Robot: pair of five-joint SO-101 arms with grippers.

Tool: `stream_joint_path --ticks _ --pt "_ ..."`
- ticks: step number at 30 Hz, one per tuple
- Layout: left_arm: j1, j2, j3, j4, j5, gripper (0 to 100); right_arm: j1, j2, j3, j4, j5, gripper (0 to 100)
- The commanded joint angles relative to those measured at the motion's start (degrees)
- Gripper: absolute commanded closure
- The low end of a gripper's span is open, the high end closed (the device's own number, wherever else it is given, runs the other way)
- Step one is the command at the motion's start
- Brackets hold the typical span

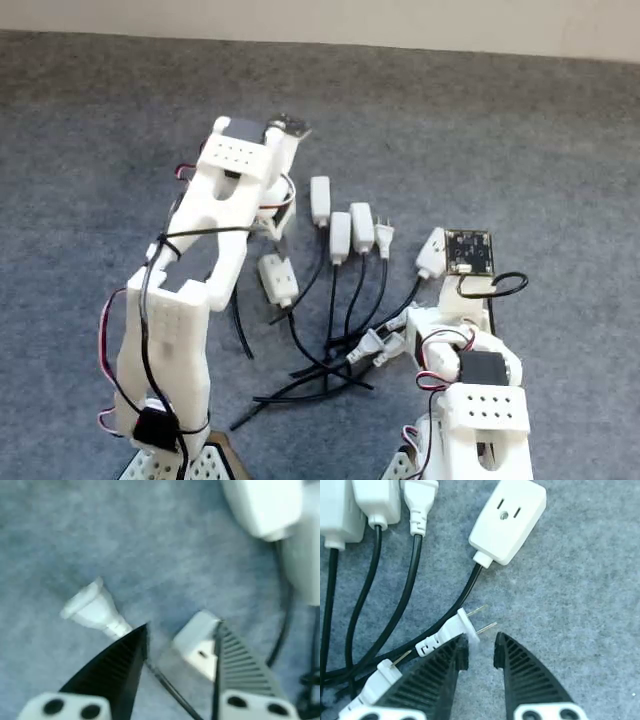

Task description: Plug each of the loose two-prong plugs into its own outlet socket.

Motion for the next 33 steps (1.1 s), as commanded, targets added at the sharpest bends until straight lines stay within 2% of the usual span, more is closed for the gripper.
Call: stream_joint_path --ticks 1,6,14,17,23,25,28,33 --pt "1.54 1.54 -2.77 2.81 10.46 78 -0.31 -1.19 -0.48 -0.75 -0.09 89.7" --pt "3.38 0.4 -7.16 5.36 14.95 78 -0.31 -1.19 -0.48 -0.75 -0.09 89.7" --pt "10.68 -2.86 0.04 5.71 18.81 78 -0.31 -1.27 -0.48 -0.75 -0.09 89.7" --pt "10.51 -5.58 3.03 5.63 20.13 78 -0.31 -1.27 -0.48 -0.75 -0.09 89.7" --pt "5.85 -7.16 6.2 5.54 22.59 77 -0.31 -1.27 -0.48 -0.84 -0.09 89.7" --pt "5.23 -7.16 6.81 5.54 26.02 77 -0.31 -1.27 -0.48 -0.84 -0.09 89.7" --pt "4.62 -7.08 6.81 5.45 30.86 72 -0.31 -1.19 -0.48 -0.84 -0.09 89.7" --pt "6.2 -5.93 7.16 5.45 34.9 63 -0.31 -1.19 -0.48 -0.84 -0.09 89.7"
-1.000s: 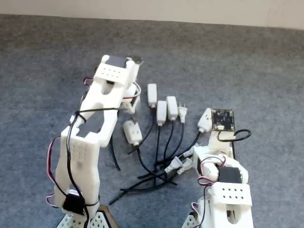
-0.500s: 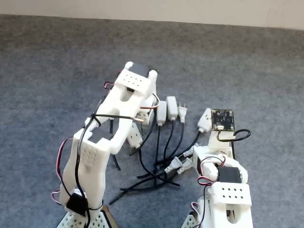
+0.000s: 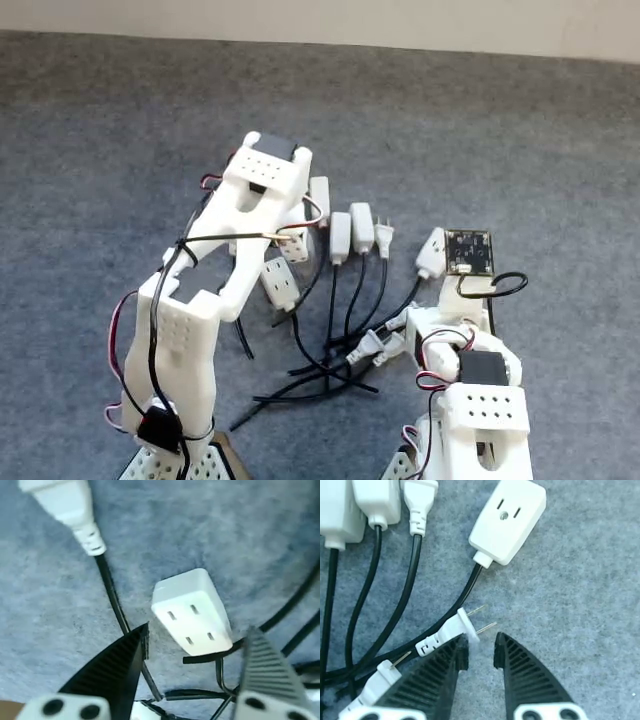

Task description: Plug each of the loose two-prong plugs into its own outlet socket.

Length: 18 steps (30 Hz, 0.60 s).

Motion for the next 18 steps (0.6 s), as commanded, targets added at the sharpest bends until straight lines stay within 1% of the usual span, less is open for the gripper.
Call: stream_joint_path --ticks 1,9,11,16,18 --pt "1.19 -1.01 -0.57 0.97 3.43 62 -0.31 -1.19 -0.48 -0.84 -0.09 89.7" --pt "2.95 10.07 -0.75 -0.62 2.37 62 -0.31 -1.19 -0.48 -0.84 -0.09 89.7" --pt "2.51 10.68 -0.84 -0.79 -1.49 64 -0.31 -1.19 -0.48 -0.84 -0.09 89.7" --pt "-0.66 10.77 -9.19 -0.62 -13.1 82 -0.31 -1.19 -0.48 -0.84 -0.09 89.7" --pt "-1.89 10.77 -12.7 -0.53 -17.67 85 -0.31 -1.19 -0.48 -0.84 -0.09 89.7"
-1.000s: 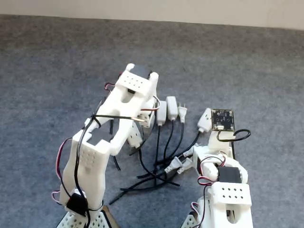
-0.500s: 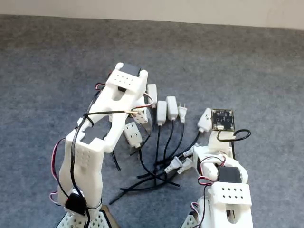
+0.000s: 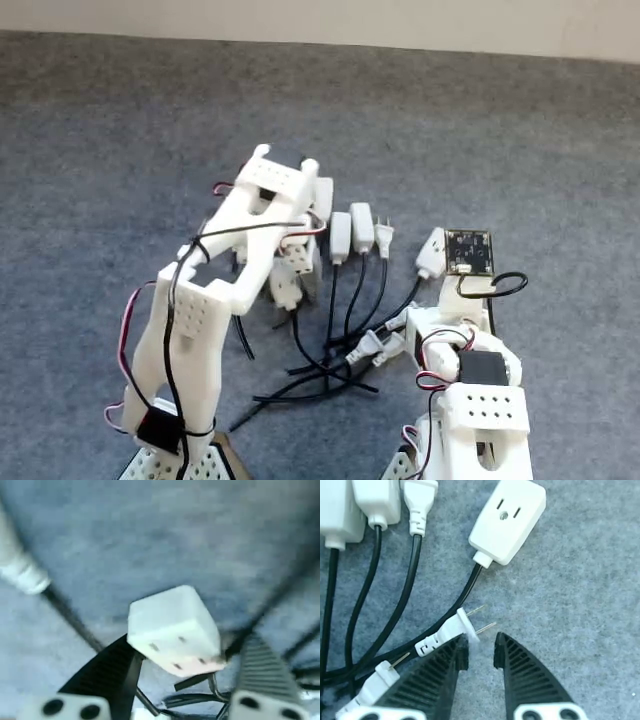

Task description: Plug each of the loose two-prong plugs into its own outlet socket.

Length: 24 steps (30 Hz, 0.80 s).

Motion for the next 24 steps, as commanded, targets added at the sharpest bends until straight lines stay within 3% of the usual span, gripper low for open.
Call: stream_joint_path --ticks 1,9,17,20,24 --pt "-3.38 0.04 -7.87 -0.35 -10.55 86 -0.31 -1.19 -0.48 -0.84 -0.09 89.7" --pt "-9.36 0.04 -21.67 0.62 -26.37 96 -0.31 -1.27 -0.48 -0.84 -0.09 89.7" --pt "-15.96 0.04 -38.29 0.7 -38.07 96 -0.31 -1.19 -0.48 -0.84 -0.09 89.7" --pt "-16.4 0.04 -37.76 1.23 -45.89 96 -0.31 -1.19 -0.48 -0.92 -0.09 89.7" --pt "-12.97 0.13 -25.8 1.32 -57.41 96 -0.31 -1.19 -0.48 -1.01 -0.09 89.7"
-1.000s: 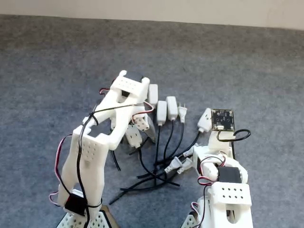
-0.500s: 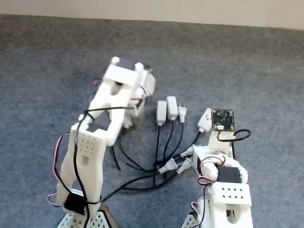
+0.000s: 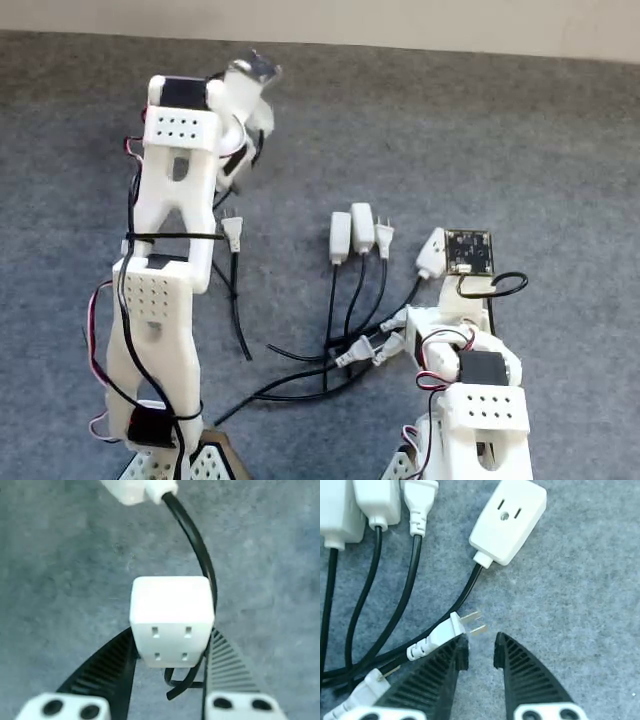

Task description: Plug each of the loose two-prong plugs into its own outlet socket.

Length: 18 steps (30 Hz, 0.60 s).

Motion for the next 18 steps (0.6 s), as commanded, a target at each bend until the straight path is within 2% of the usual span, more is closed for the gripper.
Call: stream_joint_path --ticks 1,3,6,9,12,15,18 --pt "4.35 -0.66 11.74 1.05 -13.45 96 -0.31 -1.19 -0.4 -1.36 -0.09 89.7" --pt "7.52 -0.75 17.45 1.05 -17.58 96 -0.31 -1.19 0.48 -1.98 0.0 89.7" --pt "11.12 -0.75 20.97 0.88 -19.78 96 -0.31 -1.36 1.45 -3.38 0.0 89.7" --pt "12.18 -0.84 20.0 0.79 -17.85 95 -0.31 -1.36 1.45 -3.38 0.0 89.7" --pt "11.82 -2.33 18.24 0.88 -13.63 89 -0.31 -1.36 1.45 -3.38 0.0 89.7" --pt "11.82 -4.35 18.33 0.88 -13.45 80 -0.31 -1.36 1.45 -3.38 0.0 89.7" --pt "10.86 -6.11 17.98 0.79 -13.54 79 -0.31 -1.36 1.54 -3.38 0.0 89.7"
